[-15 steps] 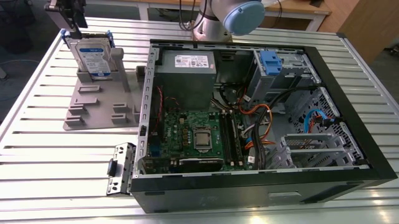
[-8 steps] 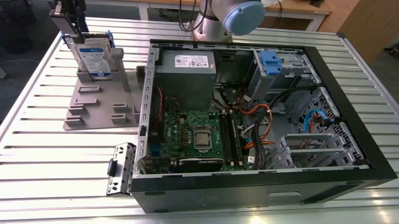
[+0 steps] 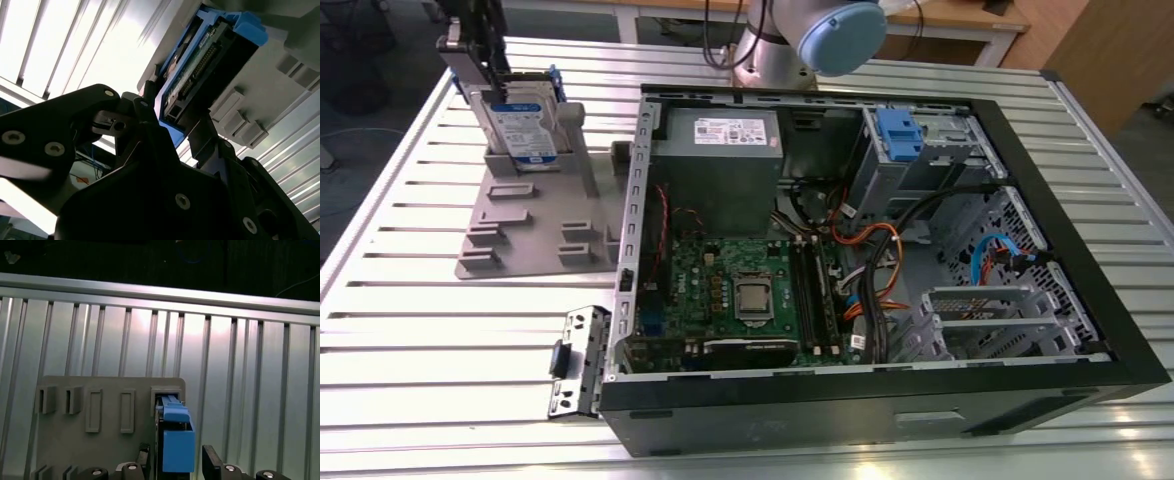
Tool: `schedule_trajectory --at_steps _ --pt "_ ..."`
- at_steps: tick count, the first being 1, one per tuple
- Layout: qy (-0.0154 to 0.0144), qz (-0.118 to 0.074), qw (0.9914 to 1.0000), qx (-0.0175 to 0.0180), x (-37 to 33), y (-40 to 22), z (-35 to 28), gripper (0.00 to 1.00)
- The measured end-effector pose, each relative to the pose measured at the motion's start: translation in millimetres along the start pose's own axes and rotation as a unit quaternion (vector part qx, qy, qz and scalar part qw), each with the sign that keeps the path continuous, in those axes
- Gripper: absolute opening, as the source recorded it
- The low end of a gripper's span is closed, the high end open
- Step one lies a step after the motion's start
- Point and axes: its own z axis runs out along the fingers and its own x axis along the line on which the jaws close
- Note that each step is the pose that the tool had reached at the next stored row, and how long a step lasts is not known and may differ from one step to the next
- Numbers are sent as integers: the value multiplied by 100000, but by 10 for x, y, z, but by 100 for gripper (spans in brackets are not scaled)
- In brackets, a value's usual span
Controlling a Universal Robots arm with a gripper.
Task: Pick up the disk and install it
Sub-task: 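Pick up the disk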
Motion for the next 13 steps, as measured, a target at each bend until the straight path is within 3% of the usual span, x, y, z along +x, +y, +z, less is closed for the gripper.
schedule_trajectory --at_steps 10,13 --pt "12 -249 100000 -10 4 -7 182 53" --pt "13 -247 100000 -13 5 -7 196 53"
